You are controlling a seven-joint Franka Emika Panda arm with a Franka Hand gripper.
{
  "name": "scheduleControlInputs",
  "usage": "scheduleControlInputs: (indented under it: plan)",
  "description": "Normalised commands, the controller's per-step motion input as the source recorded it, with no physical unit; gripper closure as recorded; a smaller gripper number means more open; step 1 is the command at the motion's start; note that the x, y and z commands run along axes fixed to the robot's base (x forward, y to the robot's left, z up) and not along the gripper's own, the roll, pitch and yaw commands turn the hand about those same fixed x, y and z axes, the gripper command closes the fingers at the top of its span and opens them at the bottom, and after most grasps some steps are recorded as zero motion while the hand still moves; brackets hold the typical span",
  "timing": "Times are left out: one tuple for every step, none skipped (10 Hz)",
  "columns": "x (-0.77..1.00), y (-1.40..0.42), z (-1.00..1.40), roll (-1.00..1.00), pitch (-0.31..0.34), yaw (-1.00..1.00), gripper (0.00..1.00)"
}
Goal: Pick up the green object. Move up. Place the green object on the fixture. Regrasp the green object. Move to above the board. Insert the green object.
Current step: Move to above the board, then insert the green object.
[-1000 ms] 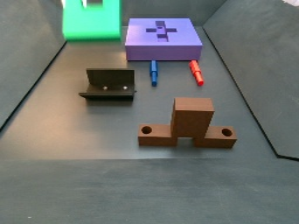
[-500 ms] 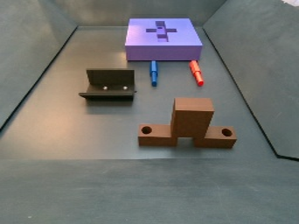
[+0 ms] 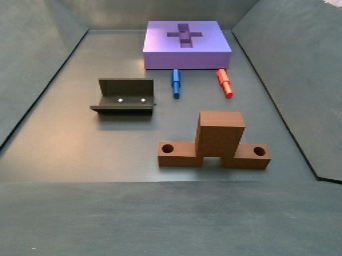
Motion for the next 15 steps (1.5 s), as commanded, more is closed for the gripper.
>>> scheduleControlInputs:
  plan:
    - [-0.33, -0.26, 0.03, -1.00, -0.013, 0.01, 1.00]
    - [-0.10, -0.05, 0.01, -1.00, -0.001, 0.00, 1.00]
    - [-0.07, -0.05, 0.02, -1.00, -0.006, 0.00, 1.00]
    - [-0.08, -0.01, 0.00, -0.97, -0.038, 0.00, 1.00]
    - [-0.08, 0.01, 0.00, -0.76, -0.050, 0.00, 1.00]
    - [-0.07, 0.03, 0.00, -0.54, -0.057, 0.00, 1.00]
    - [-0.05, 0.01, 0.00, -0.30, -0.050, 0.00, 1.00]
    - [0.06, 0.00, 0.00, 0.00, 0.000, 0.00, 1.00]
    - [0.13, -0.24, -0.38, -0.08, -0.037, 0.00, 1.00]
    - [0.26, -0.40, -0.79, -0.09, -0.157, 0.00, 1.00]
    - [0.41, -0.39, -0.82, -0.09, -0.160, 0.08, 1.00]
    - [0.40, -0.33, -0.88, -0.07, -0.149, 0.09, 1.00]
    - [0.35, -0.22, -1.00, -0.02, -0.126, 0.08, 1.00]
    - [0.28, -0.15, -1.00, 0.00, -0.066, 0.09, 1.00]
    - [0.23, -0.03, -1.00, 0.00, -0.074, 0.13, 1.00]
